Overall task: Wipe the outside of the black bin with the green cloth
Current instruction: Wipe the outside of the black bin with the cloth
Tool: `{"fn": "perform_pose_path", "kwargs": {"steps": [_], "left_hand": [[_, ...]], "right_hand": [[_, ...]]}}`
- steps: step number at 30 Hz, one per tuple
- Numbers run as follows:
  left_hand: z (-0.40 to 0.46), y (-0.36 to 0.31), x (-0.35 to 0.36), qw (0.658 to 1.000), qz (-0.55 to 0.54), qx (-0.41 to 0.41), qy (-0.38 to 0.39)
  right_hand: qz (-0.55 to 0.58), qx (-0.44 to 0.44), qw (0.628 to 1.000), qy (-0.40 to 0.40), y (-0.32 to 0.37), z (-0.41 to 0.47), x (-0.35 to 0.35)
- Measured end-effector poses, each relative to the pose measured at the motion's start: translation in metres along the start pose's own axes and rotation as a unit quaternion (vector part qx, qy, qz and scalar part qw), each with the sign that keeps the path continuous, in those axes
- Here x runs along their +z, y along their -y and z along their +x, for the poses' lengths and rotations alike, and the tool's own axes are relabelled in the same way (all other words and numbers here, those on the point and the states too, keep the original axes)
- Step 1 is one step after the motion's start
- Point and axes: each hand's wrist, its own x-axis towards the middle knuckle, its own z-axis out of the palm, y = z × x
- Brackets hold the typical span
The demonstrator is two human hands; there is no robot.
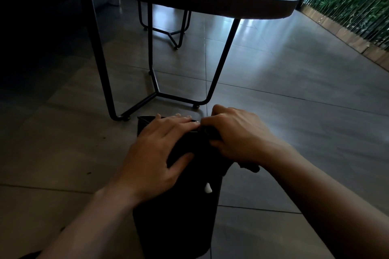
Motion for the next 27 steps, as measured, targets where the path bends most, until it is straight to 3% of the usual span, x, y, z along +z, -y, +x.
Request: {"fn": "perform_pose_path", "kwargs": {"steps": [6, 8, 10, 13, 15, 18, 22, 27], "left_hand": [[-0.001, 0.022, -0.002, 0.998, 0.031, -0.057, 0.010], [-0.002, 0.030, -0.007, 0.997, 0.024, -0.072, 0.007], [-0.002, 0.038, -0.010, 0.997, 0.020, -0.080, 0.003], [0.000, 0.047, -0.012, 0.995, 0.011, -0.095, -0.005], [0.000, 0.052, -0.014, 0.995, 0.004, -0.100, -0.013], [-0.001, 0.057, -0.014, 0.994, -0.003, -0.111, -0.015], [-0.004, 0.066, -0.019, 0.990, -0.020, -0.138, -0.012], [-0.004, 0.063, -0.019, 0.994, -0.029, -0.107, -0.003]], "right_hand": [[0.085, 0.008, 0.991, -0.100, 0.010, 0.000, 0.017], [0.213, 0.028, 0.958, -0.189, 0.012, -0.009, 0.028], [0.314, 0.056, 0.902, -0.290, 0.016, -0.016, 0.039], [0.346, 0.072, 0.865, -0.357, 0.030, -0.017, 0.064], [0.350, 0.056, 0.881, -0.312, 0.048, -0.016, 0.089], [0.235, 0.028, 0.942, -0.237, 0.071, -0.028, 0.132], [0.158, -0.042, 0.969, -0.187, 0.084, -0.064, 0.177], [0.056, -0.089, 0.962, -0.253, 0.100, -0.098, 0.216]]}}
